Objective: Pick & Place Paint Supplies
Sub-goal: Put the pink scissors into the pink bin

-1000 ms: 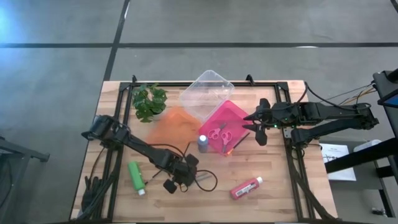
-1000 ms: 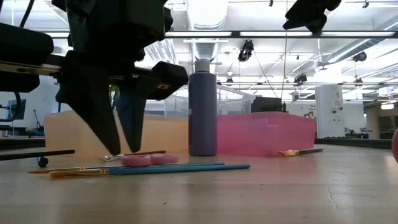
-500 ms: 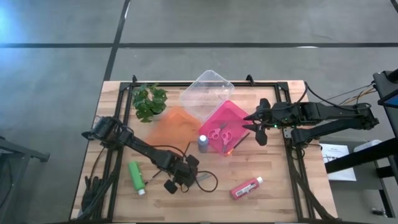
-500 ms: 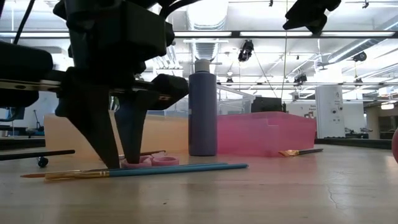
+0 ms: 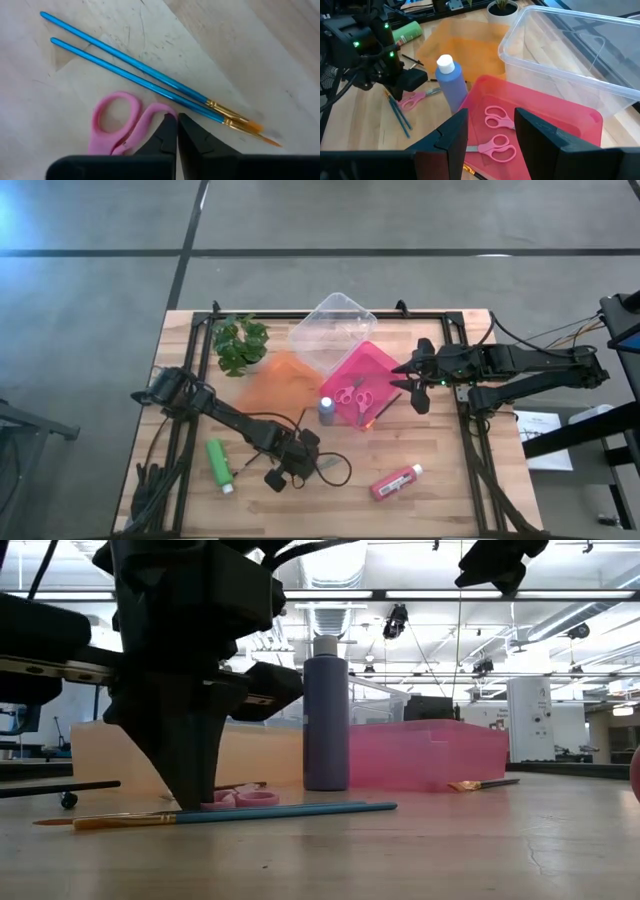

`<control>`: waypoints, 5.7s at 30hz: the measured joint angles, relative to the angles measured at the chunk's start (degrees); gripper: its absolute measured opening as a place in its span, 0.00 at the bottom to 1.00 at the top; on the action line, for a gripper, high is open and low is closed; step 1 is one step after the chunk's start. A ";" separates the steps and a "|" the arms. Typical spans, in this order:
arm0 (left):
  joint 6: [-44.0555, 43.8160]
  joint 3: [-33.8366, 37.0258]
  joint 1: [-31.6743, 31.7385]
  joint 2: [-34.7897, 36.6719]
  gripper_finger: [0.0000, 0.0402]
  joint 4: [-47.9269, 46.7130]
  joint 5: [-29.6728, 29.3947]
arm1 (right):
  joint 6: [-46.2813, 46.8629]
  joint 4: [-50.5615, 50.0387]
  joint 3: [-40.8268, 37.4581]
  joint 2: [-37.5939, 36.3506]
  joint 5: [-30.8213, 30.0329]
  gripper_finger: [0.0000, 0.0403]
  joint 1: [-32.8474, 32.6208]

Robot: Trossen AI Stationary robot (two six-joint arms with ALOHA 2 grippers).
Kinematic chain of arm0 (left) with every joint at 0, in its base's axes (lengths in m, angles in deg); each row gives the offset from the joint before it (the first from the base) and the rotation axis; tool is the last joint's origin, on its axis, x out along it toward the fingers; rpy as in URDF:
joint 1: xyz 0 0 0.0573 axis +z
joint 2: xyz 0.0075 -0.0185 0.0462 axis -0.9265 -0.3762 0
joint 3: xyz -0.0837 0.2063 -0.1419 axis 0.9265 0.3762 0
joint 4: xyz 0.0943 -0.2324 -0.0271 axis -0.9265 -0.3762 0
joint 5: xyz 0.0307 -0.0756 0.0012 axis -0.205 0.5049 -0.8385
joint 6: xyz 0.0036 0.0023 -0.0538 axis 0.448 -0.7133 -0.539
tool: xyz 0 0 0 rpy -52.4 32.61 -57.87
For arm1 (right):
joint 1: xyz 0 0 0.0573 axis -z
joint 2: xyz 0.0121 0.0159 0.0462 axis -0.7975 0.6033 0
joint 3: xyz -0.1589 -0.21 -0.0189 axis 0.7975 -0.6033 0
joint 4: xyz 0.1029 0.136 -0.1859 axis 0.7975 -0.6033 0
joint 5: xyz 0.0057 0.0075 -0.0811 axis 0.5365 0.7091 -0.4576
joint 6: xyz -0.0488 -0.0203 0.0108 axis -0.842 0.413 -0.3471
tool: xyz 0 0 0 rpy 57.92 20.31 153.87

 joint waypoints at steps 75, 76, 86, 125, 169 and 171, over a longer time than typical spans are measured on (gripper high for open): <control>2.39 1.52 -2.68 2.45 0.14 4.08 0.87 | 1.03 0.50 -0.35 0.02 -1.44 0.39 0.00; 2.37 1.52 -2.67 2.47 0.14 4.36 0.78 | 1.03 0.50 -0.35 0.02 -1.44 0.39 0.00; 2.35 1.40 -1.80 2.47 0.14 6.09 -2.47 | 1.03 0.54 -0.36 0.02 -1.45 0.39 0.00; 6.73 2.52 1.31 -2.18 0.14 10.61 -0.44 | 2.83 1.62 -2.38 0.02 -0.83 0.39 0.02; -10.38 2.46 -4.61 3.65 0.00 13.11 -26.43 | 3.99 2.53 -2.36 0.02 -0.85 0.39 0.00; -11.05 2.47 -4.61 3.65 0.00 14.11 -26.68 | 4.00 2.53 -2.36 0.02 -0.85 0.39 0.00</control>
